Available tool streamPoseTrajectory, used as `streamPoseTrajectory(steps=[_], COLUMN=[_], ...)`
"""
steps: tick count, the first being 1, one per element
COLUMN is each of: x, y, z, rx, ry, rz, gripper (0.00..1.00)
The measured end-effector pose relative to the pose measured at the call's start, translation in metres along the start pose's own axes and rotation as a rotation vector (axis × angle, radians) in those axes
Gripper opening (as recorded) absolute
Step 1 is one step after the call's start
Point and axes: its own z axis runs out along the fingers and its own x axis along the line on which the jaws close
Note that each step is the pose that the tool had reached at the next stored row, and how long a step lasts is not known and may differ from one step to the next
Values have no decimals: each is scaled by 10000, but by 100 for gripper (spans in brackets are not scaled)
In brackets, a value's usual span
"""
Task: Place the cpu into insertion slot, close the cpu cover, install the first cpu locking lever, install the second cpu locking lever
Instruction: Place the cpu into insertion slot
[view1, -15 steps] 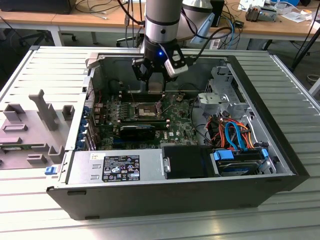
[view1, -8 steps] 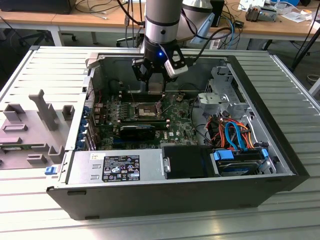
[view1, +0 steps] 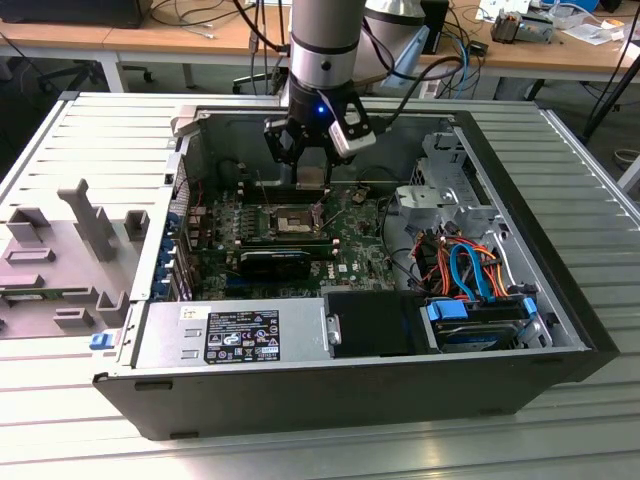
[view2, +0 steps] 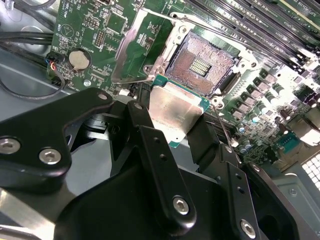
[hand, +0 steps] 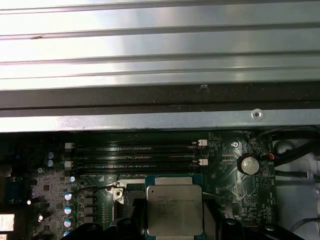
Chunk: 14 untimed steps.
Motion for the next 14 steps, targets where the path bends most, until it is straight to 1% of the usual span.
streamPoseTrajectory(steps=[14], x=[-1], y=[-6], z=[34], rx=[0], ry=[0], rz=[0], gripper=[54])
